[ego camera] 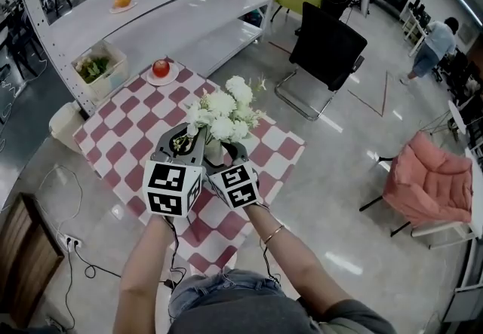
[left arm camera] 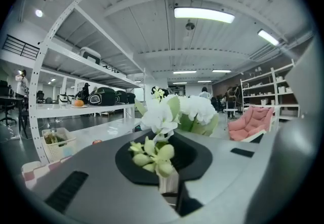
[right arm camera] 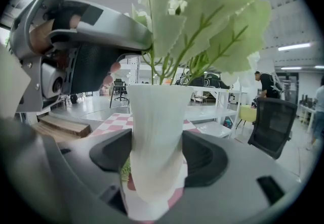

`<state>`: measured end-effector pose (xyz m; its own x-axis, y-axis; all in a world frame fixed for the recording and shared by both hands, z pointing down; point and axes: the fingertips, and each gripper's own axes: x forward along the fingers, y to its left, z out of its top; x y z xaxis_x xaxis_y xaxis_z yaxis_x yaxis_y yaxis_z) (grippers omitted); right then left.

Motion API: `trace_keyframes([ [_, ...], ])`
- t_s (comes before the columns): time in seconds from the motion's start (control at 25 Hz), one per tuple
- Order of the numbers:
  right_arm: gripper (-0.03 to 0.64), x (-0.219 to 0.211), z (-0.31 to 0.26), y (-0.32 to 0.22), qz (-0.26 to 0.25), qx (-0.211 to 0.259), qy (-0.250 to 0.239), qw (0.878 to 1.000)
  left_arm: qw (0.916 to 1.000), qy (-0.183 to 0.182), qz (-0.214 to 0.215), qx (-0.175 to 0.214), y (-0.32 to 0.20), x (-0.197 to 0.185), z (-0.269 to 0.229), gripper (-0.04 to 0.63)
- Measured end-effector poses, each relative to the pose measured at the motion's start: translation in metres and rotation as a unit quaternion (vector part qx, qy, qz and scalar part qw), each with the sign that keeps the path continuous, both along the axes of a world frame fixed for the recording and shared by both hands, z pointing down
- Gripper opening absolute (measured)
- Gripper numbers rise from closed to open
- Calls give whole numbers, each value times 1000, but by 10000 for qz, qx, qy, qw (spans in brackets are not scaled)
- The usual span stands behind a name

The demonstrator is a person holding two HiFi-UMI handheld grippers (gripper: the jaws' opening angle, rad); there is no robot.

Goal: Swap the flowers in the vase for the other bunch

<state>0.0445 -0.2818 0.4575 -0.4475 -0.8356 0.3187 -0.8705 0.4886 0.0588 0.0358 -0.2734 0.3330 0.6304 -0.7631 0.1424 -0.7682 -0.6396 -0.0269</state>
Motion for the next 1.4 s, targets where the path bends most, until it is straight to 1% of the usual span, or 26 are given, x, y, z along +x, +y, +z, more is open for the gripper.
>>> trace_keyframes([
  [0.4,316,1,2,0,-3,5,-5,10000,9986,518,-44,105,2,-4,-37,38],
  [0.64,316,0,2,-1,-4,23,-7,10000,9952,949,-157,192,-1,-15,-69,37],
  [0.88,316,2,3,2,1,22,-21,10000,9906,1252,-376,404,-2,-31,-103,37],
  [1.08,316,2,2,0,-4,-4,-7,10000,9850,1523,-528,620,-7,-47,-132,37],
  [1.28,316,2,2,0,1,5,-8,10000,9783,1750,-708,850,-7,-72,-160,35],
  [1.4,316,1,2,0,-7,5,0,10000,9748,1813,-883,957,-6,-91,-169,34],
])
